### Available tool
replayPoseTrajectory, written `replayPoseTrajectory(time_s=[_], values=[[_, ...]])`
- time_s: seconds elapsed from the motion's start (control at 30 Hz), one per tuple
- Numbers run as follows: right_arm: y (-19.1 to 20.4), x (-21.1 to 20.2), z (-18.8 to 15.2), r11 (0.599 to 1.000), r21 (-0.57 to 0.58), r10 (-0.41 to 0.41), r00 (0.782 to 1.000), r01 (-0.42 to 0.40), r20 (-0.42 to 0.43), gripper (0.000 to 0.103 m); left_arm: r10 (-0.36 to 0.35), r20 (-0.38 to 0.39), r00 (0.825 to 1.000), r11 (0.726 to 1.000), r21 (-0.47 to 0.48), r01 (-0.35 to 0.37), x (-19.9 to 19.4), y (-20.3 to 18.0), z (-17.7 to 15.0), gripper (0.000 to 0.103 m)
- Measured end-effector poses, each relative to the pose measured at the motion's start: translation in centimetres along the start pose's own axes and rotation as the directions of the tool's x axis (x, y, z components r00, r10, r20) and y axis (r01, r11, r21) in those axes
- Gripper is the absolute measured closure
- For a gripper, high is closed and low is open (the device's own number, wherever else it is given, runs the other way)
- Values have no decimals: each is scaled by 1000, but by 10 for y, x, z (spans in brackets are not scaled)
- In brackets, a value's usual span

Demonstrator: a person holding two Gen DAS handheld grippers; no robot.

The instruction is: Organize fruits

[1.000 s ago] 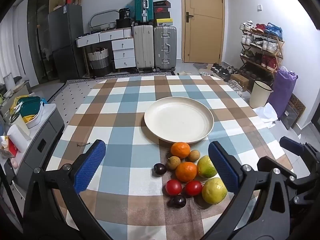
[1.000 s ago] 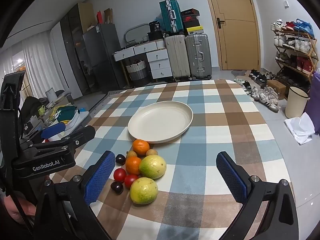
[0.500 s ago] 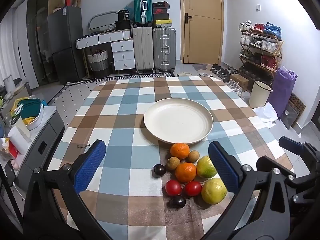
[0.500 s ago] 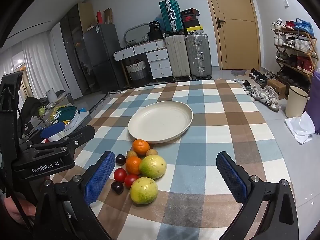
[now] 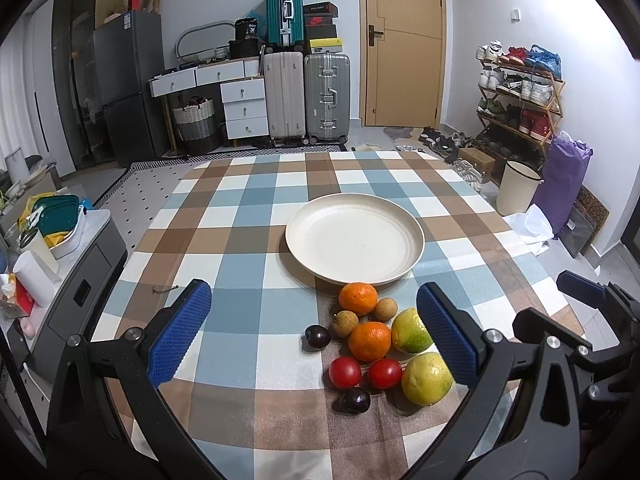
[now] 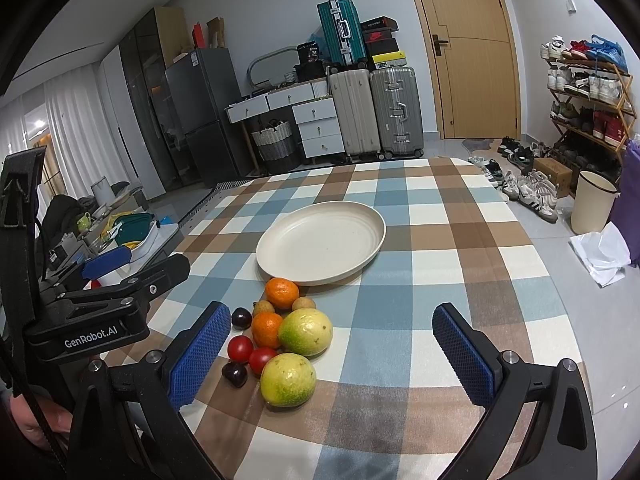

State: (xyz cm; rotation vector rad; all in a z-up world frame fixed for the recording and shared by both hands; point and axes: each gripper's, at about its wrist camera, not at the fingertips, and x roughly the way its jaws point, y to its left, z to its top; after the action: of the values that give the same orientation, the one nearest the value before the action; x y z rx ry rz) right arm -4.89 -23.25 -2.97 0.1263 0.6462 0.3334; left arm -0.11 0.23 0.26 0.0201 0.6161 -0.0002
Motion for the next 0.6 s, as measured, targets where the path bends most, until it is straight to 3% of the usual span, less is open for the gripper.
replayPoseTrajectory(time_s=[0.6], values=[[-1,-1,0,1000,1,4,1000,-4,0,0,1,0,1000,1000,1,-1,-1,-1,-2,0]])
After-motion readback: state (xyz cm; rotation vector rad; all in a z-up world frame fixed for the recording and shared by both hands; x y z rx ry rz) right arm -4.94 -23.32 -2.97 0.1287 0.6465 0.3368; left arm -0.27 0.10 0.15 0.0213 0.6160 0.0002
